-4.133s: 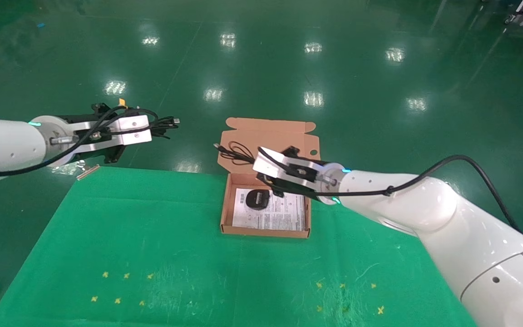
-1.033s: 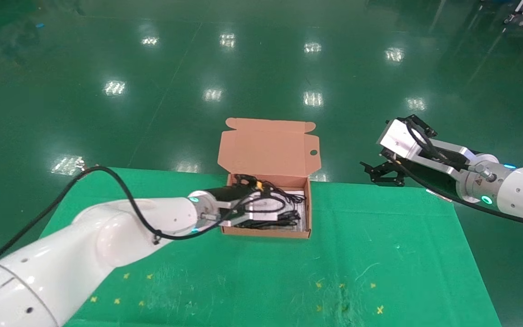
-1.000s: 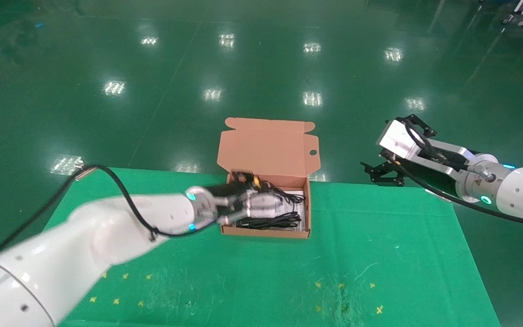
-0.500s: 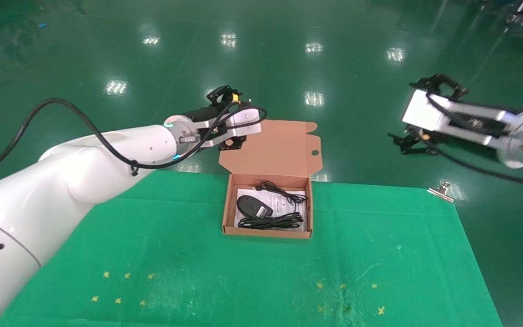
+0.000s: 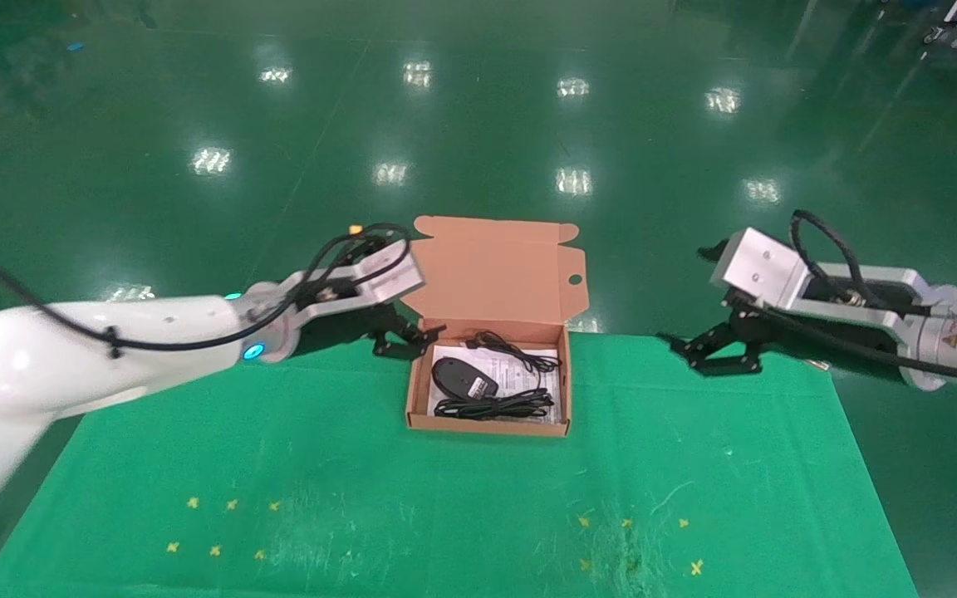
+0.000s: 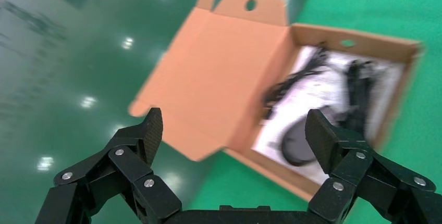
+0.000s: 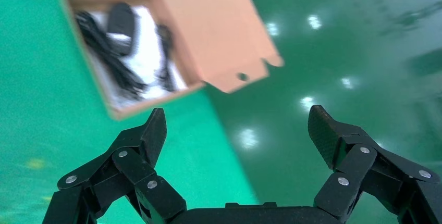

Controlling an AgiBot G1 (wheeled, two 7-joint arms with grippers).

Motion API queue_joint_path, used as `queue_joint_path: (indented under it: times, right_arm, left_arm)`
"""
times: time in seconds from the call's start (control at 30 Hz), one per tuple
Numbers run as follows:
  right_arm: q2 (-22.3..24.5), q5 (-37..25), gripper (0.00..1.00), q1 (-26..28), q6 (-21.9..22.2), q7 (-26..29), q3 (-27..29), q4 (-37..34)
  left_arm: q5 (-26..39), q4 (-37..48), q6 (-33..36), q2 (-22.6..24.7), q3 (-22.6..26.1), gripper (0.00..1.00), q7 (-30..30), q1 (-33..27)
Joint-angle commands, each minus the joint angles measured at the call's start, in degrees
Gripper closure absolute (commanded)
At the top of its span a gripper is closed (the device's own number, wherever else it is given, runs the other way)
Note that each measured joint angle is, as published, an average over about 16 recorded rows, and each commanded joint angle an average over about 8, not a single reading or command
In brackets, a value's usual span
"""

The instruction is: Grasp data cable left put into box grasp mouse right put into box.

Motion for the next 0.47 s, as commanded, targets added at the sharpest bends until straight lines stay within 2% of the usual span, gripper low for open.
queue_joint_path:
  times: [0.03,0.37,0.47]
  right_arm:
    - [0.11,2.25,0.0,-0.99,-1.86,-0.5,1.34,0.01]
    - [0.67,13.43,0.0,-5.87,-11.1,-2.98,8.0,0.06]
    - [0.75,15.11,0.0,-6.6,-12.48,-3.35,9.0,0.07]
  left_arm:
    - [-2.35,-1.22,2.27,-1.44,-1.46,0.0,-0.12,1.05]
    - [-14.0,-7.24,13.51,-8.6,-8.71,0.0,-0.72,6.24]
    - [-15.75,-8.15,15.19,-9.67,-9.79,0.0,-0.81,7.02]
